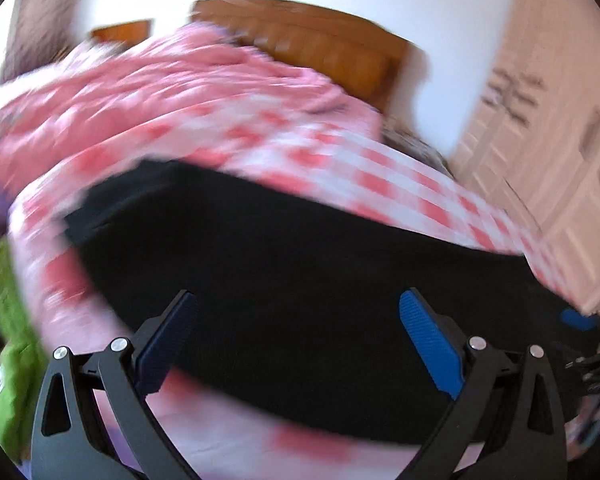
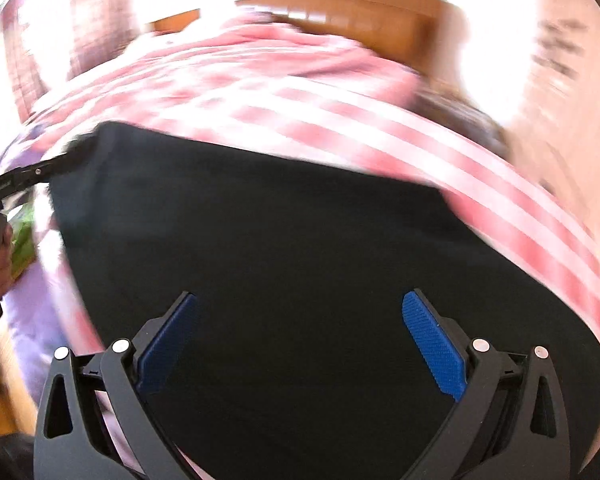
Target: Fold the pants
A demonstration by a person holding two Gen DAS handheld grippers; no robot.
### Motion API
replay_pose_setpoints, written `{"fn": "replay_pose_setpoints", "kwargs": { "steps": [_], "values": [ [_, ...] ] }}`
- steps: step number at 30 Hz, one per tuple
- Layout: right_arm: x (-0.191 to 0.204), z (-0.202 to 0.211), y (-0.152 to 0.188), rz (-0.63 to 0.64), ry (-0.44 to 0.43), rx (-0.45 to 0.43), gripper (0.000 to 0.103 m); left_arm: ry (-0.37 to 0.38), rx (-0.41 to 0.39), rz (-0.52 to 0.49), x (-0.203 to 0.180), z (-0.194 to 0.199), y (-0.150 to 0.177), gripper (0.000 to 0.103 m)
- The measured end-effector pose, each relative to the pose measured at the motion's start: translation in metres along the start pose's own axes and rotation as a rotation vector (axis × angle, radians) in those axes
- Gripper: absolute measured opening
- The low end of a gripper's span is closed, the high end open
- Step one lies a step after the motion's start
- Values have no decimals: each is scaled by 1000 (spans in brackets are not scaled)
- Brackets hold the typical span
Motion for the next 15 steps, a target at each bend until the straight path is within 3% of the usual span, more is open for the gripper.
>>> {"fn": "replay_pose_setpoints", "kwargs": {
  "steps": [3,7,11,15],
  "values": [
    [58,-34,-56,126,-90,-51,99,-101,11,114,64,12,-21,101],
    [146,-62,-108,366,-191,-100,98,-228,48,175,116,16,-32,101],
    [207,-70,-137,556,-203,-142,98,-221,34,191,131,24,-31,101],
    [240,-85,-155,619,-198,-137,93,-247,-2,244,146,41,-33,101]
  ]
}}
Point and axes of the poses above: each gripper's, at about its wrist camera, not at the fingertips, and z roughly against the way its jaws point, x to its left, y to its underside, the point moved 3 cm from there along -z, roughly the way its jaws point, and after that the axes turned 15 degrees about z, right-handed, at the moved point
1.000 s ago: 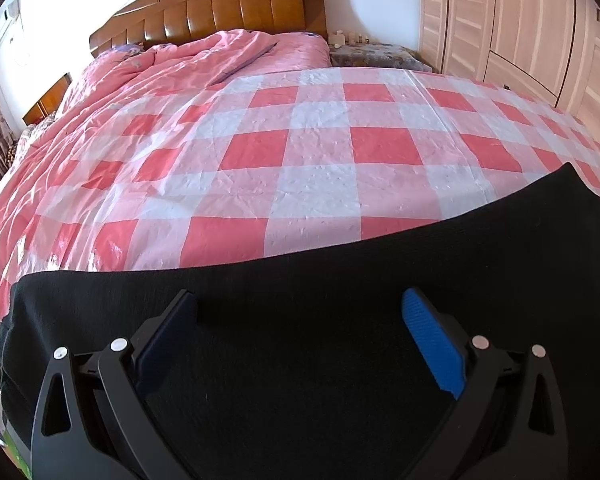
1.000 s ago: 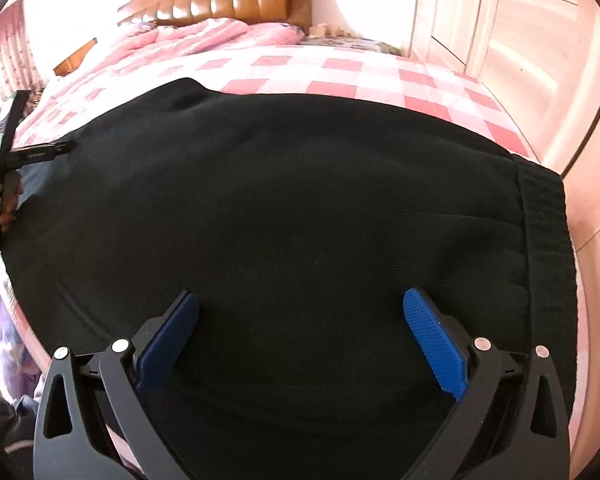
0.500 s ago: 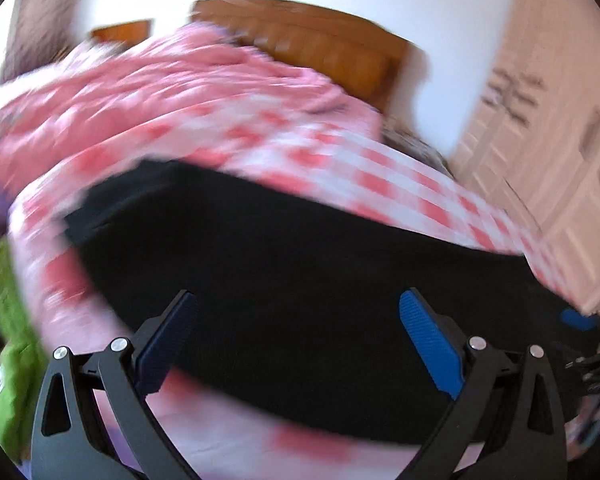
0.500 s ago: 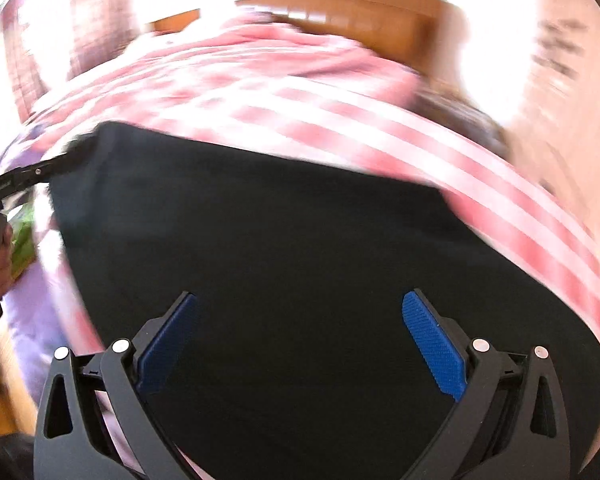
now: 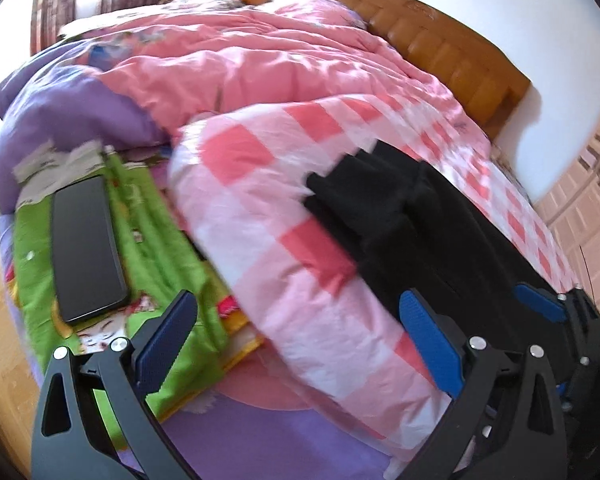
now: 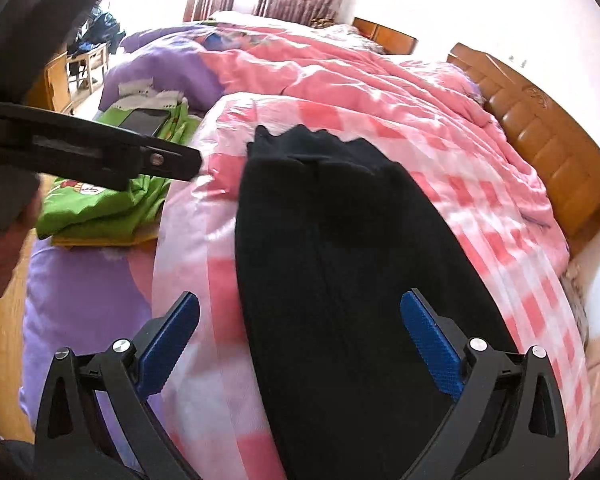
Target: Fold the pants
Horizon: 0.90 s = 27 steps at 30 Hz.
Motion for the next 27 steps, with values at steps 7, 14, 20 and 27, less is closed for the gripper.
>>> {"fn": "replay_pose_setpoints", "kwargs": {
  "steps": [7,14,20,27],
  "values": [
    [-5,-35,-6,-19,-35,51,74,19,15,25,18,4,-6,101],
    [2,-35,-9,22,-45,24,49,139,105,87,13,-9,2,101],
    [-14,-22,-7,-81,-57,-45,27,285,197,107,-17,-28,5,101],
    [-16,-12,-7,-113,-56,-98,17,468,317,233,-46,-60,-5,101]
  ]
}}
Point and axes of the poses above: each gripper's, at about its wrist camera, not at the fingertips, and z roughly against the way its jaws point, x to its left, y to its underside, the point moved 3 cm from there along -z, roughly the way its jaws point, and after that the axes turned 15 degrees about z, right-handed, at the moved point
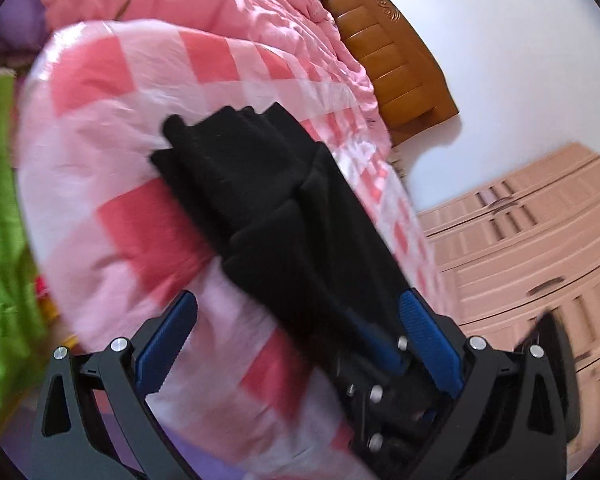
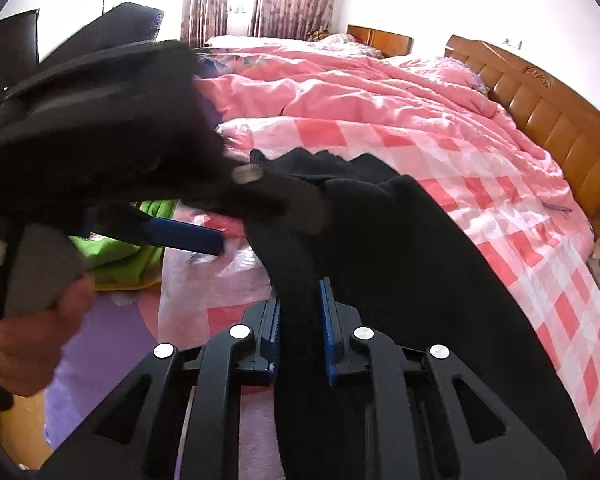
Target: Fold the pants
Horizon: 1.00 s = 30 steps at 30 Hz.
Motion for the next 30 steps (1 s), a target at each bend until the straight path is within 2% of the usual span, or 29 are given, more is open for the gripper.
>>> {"fn": "replay_pose_setpoints", "kwargs": {
  "steps": [6,8,11,12,13,14,15,16,19,25,29,30],
  "values": [
    [-2,3,0,-18,-2,-14,17,50,19,68,-4,-22,-20,100],
    [-1,5,0,-21,-4,-19,17,38,13,76,-7,-31,-30,93],
    [-3,9,1,-48,-33,-21,19,-6,12,80,-8,-41,-41,74],
    [-5,12,2,-72,-49,-24,27,-27,6,70,-8,-43,-42,61],
    [-8,14,4,-88,-59,-24,44,-48,0,59,-8,-43,-44,49],
    [-11,20,7,-114,-64,-34,58,-64,-5,47,-6,-41,-44,47],
    [-16,28,10,-135,-56,-53,84,-67,-7,34,-6,-41,-44,43],
    [-22,36,14,-158,-40,-71,88,-78,-14,12,-6,-40,-44,37],
    [-38,47,29,-213,-39,-46,88,-101,-53,-71,-11,-33,-38,31],
    [-56,77,85,-344,-66,58,88,-158,-184,-295,-54,-16,-15,29],
    [-43,59,119,-358,-126,181,91,-158,-267,-445,-93,-5,9,29],
    [-39,59,119,-326,-102,156,94,-155,-277,-472,-102,-3,14,29]
  ]
}}
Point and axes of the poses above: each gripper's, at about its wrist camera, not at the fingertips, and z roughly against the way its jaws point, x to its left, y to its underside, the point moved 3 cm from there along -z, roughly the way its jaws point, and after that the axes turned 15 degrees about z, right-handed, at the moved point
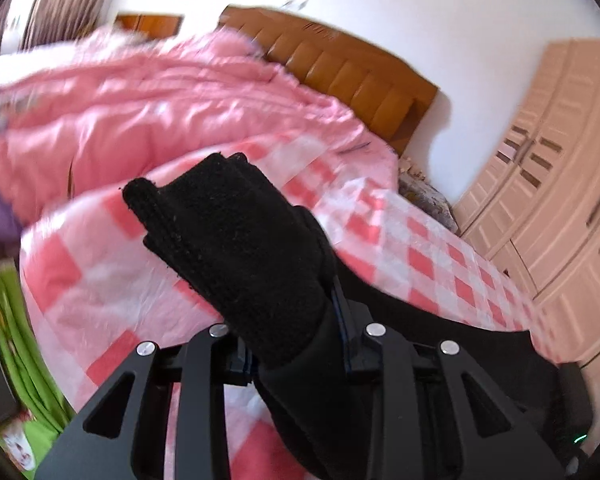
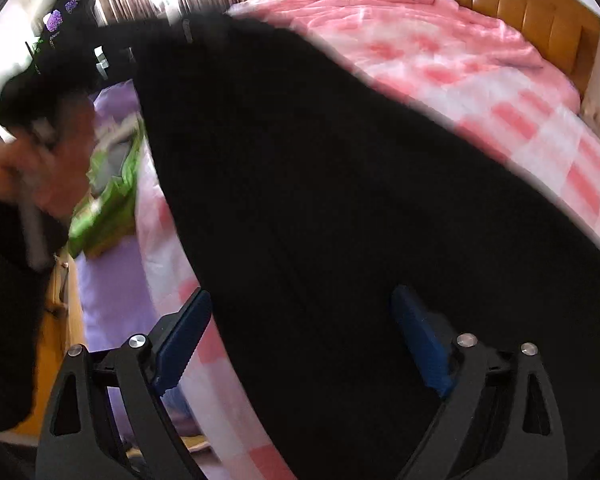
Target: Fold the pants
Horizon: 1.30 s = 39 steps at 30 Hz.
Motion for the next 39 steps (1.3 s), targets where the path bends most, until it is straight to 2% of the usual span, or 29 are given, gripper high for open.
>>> {"fn": "replay_pose_setpoints", "kwargs": {
  "steps": [2,5,7,9,10,11,15,18,19,24,27,31,32,33,34,36,37,38,39],
  "values": [
    [4,-1,-1,15,8,3,96,9,-22,-48,-20,8,1,29],
    [5,8,-8,-20,-59,-45,95,12,-49,-115,-46,18,5,29],
    [-3,11,-12,-40,-45,-65,95,21,-62,-166,-64,26,9,29],
    [-13,4,-8,-52,-42,-31,95,35,-65,-215,-79,33,15,29],
    [-17,-5,-2,-61,-77,-8,98,44,-67,-239,-87,35,18,28],
    [-16,-2,-2,-42,-87,-46,99,56,-67,-267,-97,37,23,28],
    [-22,23,10,-97,-96,-81,98,88,-64,-376,-136,42,48,28],
    [-43,63,32,-159,7,-139,98,106,-65,-463,-164,44,75,28],
    [-59,83,49,-219,67,-164,98,113,-65,-491,-172,44,85,28],
    [-108,155,123,-473,244,-286,98,122,-39,-647,-216,32,152,28],
    [-126,189,168,-600,313,-346,98,108,5,-750,-233,16,199,28],
    [-132,211,206,-672,360,-372,98,83,68,-909,-240,-5,265,29],
    [-132,213,213,-679,366,-369,98,58,70,-975,-238,-10,285,29],
    [-138,216,218,-682,367,-365,98,40,60,-1022,-236,-13,297,35],
    [-137,216,221,-683,365,-361,98,35,45,-1066,-234,-15,308,47],
    [-134,213,230,-684,357,-354,98,74,27,-1130,-232,-8,323,71],
    [-133,213,232,-685,354,-352,98,73,-3,-1151,-232,-4,325,80],
    [-133,211,233,-687,348,-352,98,104,4,-1161,-232,1,326,87],
    [-134,209,233,-688,344,-353,98,176,28,-1156,-232,12,326,95]
  ]
}}
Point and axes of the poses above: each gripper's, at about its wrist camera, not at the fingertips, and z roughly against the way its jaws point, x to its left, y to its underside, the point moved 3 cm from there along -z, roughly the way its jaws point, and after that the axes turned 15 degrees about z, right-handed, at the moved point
